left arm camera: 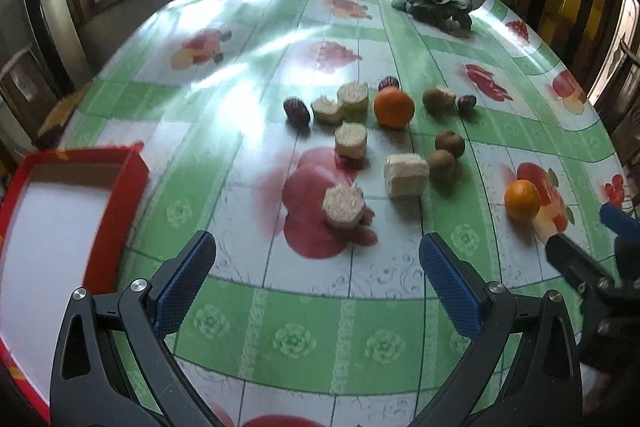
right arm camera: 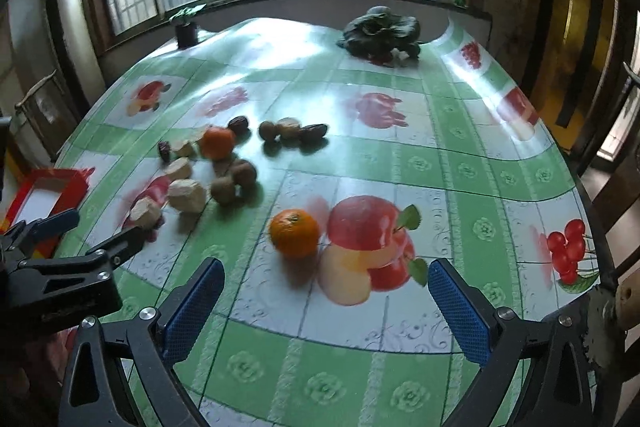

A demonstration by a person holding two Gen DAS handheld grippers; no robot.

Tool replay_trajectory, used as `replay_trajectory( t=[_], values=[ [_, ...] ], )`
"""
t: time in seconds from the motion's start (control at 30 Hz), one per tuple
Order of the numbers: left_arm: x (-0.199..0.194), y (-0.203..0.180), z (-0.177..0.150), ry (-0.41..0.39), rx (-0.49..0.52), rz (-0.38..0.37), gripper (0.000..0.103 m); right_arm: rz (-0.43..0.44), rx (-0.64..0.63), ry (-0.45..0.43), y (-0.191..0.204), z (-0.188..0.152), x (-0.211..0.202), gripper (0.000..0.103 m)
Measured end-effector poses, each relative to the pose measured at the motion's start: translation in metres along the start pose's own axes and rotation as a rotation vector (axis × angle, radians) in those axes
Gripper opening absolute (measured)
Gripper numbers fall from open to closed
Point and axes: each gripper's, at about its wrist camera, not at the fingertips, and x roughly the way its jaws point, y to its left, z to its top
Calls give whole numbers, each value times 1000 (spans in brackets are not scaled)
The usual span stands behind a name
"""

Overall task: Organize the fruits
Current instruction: 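Grasp the round rice cake with the left gripper while the right gripper grasps the orange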

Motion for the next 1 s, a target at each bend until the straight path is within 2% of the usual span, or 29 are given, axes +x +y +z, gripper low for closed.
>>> replay_trajectory(
  t=[0.2, 0.37, 0.5, 0.7, 0.8, 1.0],
  values=[
    [-2, 3, 0, 12, -5, 23, 102, 5, -35, 3, 11, -1, -1, 100],
    [2, 6, -2, 0, -35, -17, 102, 13, -35, 8, 12, -1, -1, 99],
    [5, 8, -1, -2, -55, -40, 102, 24, -38, 12, 11, 0, 0, 94],
    [8, 13, 4, 21, -40, -52, 102, 40, -37, 18, 9, -1, 2, 89],
    [12, 22, 8, 38, -54, -81, 102, 47, -37, 16, 9, -1, 1, 88],
    [20, 24, 21, 49, -74, -73, 100, 71, -34, 23, 9, 0, 7, 83]
  ],
)
